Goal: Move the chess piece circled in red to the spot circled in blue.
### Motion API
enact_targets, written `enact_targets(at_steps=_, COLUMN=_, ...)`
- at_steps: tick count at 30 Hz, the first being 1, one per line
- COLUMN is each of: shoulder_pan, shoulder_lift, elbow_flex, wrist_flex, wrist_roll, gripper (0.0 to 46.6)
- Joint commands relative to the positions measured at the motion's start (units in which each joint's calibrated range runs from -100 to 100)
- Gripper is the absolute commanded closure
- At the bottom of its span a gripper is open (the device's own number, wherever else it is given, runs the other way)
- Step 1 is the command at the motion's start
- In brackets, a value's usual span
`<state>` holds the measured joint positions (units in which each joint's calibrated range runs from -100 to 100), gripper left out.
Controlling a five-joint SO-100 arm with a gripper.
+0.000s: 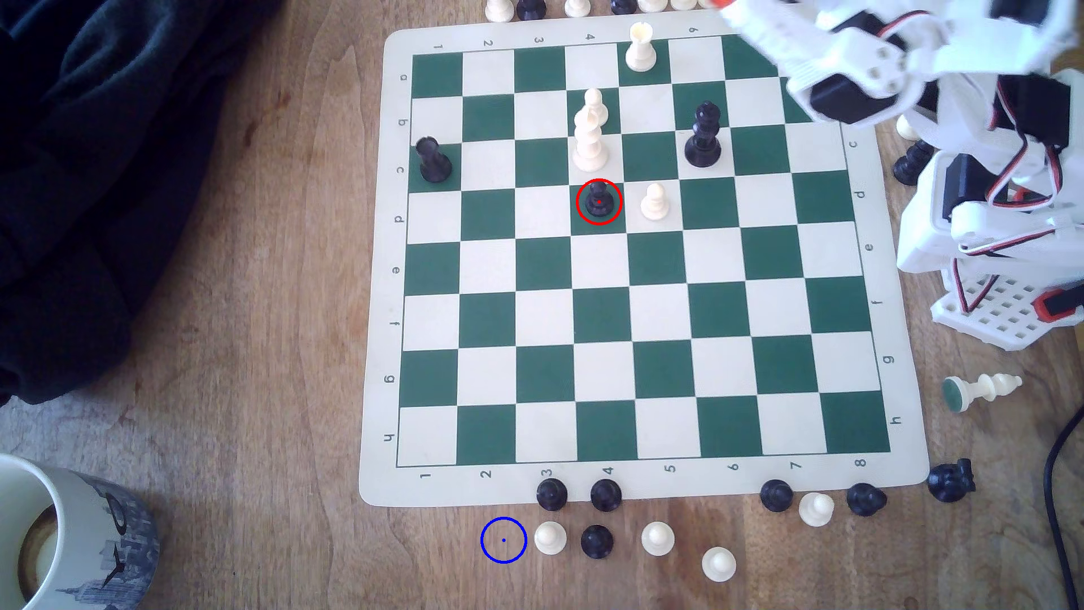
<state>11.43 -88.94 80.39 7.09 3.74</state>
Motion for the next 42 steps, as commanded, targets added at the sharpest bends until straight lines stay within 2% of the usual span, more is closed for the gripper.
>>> enact_targets(at_steps=1, shoulder_pan=1.98, shoulder_lift=4.14, elbow_flex=-7.32, wrist_flex=7.32, wrist_roll=-0.29, gripper=46.4)
enact_targets(at_steps=4, shoulder_pan=2.22, shoulder_lift=7.53, elbow_flex=-12.12, wrist_flex=17.97, wrist_roll=-1.66, gripper=46.4)
enact_targets(at_steps=5, shoulder_pan=1.59, shoulder_lift=11.69, elbow_flex=-18.01, wrist_flex=26.73, wrist_roll=-4.20, gripper=46.4)
enact_targets(at_steps=7, shoulder_pan=1.75, shoulder_lift=14.49, elbow_flex=-21.37, wrist_flex=30.58, wrist_roll=-5.91, gripper=46.4)
enact_targets(at_steps=12, shoulder_pan=3.00, shoulder_lift=25.78, elbow_flex=-30.89, wrist_flex=40.08, wrist_roll=-7.86, gripper=46.4)
enact_targets(at_steps=22, shoulder_pan=-0.75, shoulder_lift=49.47, elbow_flex=-50.02, wrist_flex=52.12, wrist_roll=-13.68, gripper=46.3)
enact_targets(at_steps=26, shoulder_pan=-1.61, shoulder_lift=53.54, elbow_flex=-51.10, wrist_flex=52.94, wrist_roll=-14.31, gripper=45.1)
enact_targets(at_steps=33, shoulder_pan=-2.24, shoulder_lift=61.69, elbow_flex=-50.74, wrist_flex=49.99, wrist_roll=-14.51, gripper=38.7)
enact_targets(at_steps=42, shoulder_pan=-2.08, shoulder_lift=71.11, elbow_flex=-52.28, wrist_flex=46.63, wrist_roll=-14.46, gripper=35.4)
